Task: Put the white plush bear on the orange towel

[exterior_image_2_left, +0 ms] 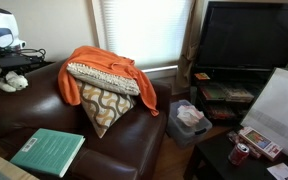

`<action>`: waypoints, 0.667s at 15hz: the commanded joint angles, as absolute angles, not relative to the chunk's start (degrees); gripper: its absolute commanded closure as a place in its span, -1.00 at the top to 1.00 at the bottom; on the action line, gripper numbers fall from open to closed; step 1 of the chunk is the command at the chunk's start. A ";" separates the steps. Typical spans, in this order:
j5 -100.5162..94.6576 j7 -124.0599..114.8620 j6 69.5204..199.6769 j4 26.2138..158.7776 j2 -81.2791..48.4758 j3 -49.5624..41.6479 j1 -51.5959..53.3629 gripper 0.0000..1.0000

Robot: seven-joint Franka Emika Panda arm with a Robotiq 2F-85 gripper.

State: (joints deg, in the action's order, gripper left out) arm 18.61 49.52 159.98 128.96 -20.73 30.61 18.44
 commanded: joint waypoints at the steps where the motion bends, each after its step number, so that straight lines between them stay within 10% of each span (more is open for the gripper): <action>1: 10.75 46.26 162.83 129.11 -22.79 29.03 18.40 -0.15; 7: 2.62 40.94 163.24 129.46 -21.60 28.04 18.16 -0.95; 10: 5.91 40.00 169.64 131.26 -16.87 31.90 14.27 -0.94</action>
